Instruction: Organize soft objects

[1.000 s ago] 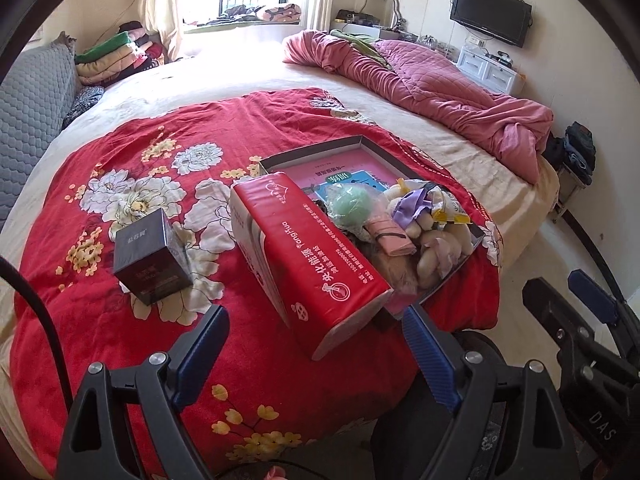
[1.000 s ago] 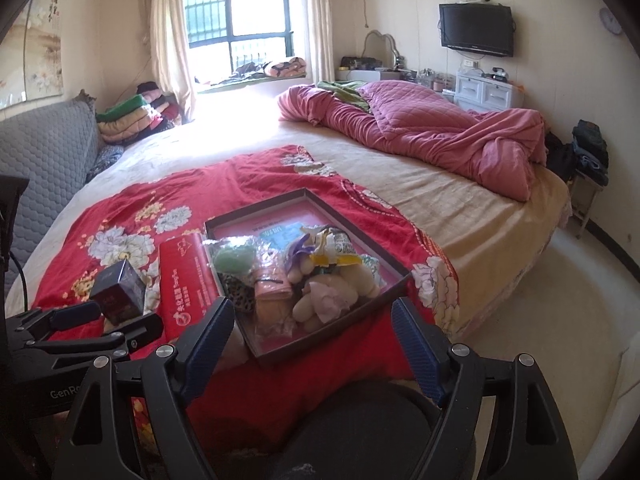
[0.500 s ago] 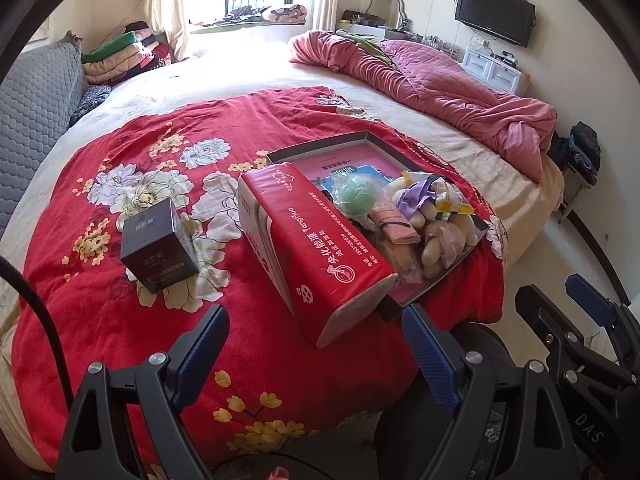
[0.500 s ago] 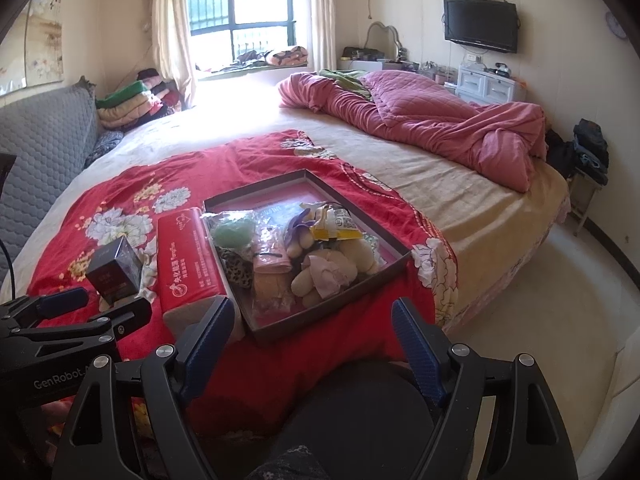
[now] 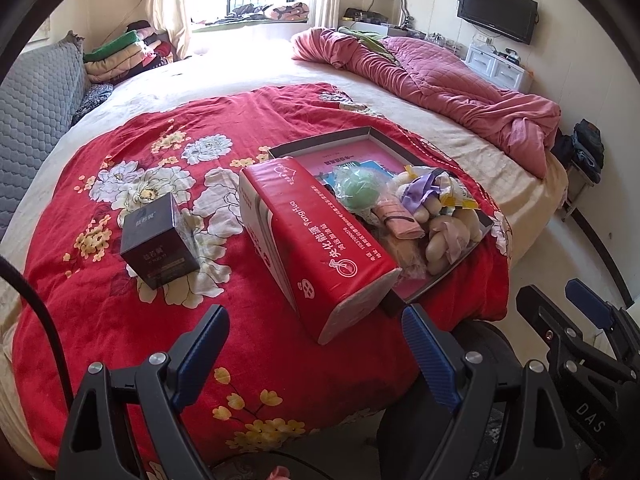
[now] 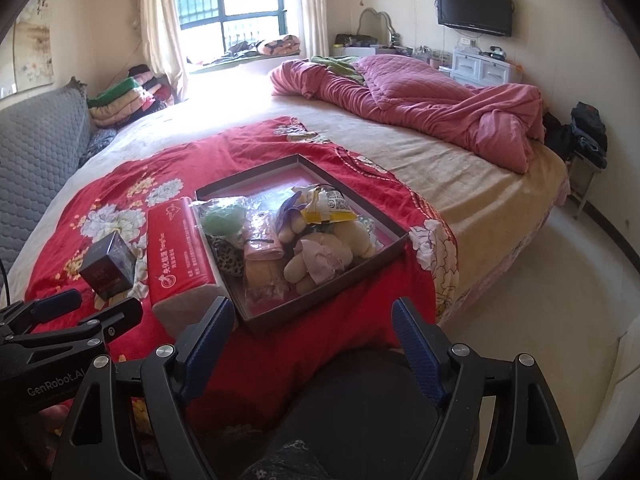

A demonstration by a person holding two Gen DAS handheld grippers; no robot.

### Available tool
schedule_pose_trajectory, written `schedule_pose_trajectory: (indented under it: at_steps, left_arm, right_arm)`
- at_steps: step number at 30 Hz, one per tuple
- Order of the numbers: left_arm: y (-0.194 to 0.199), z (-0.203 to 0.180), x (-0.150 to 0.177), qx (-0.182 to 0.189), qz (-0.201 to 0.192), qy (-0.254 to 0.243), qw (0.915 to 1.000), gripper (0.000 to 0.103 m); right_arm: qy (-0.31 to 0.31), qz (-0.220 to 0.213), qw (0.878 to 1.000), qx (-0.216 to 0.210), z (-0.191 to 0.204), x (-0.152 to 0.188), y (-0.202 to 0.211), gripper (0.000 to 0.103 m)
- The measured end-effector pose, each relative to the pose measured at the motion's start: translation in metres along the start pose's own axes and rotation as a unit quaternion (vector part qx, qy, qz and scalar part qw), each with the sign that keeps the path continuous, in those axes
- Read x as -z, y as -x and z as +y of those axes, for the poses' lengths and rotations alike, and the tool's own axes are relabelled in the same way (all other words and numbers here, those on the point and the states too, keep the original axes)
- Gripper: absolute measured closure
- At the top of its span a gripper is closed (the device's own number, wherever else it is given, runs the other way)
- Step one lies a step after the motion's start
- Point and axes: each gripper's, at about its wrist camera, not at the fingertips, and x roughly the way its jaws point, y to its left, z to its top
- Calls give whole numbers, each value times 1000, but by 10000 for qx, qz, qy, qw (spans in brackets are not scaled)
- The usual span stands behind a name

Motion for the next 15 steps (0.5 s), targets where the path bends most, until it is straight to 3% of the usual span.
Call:
schedule_pose_trajectory:
  at_steps: [15]
  left_arm:
    - [-5,-5,3,-61,51,-109,9999,15]
  right_arm:
    - [-1,50,10000,-26,1,1,-3,21]
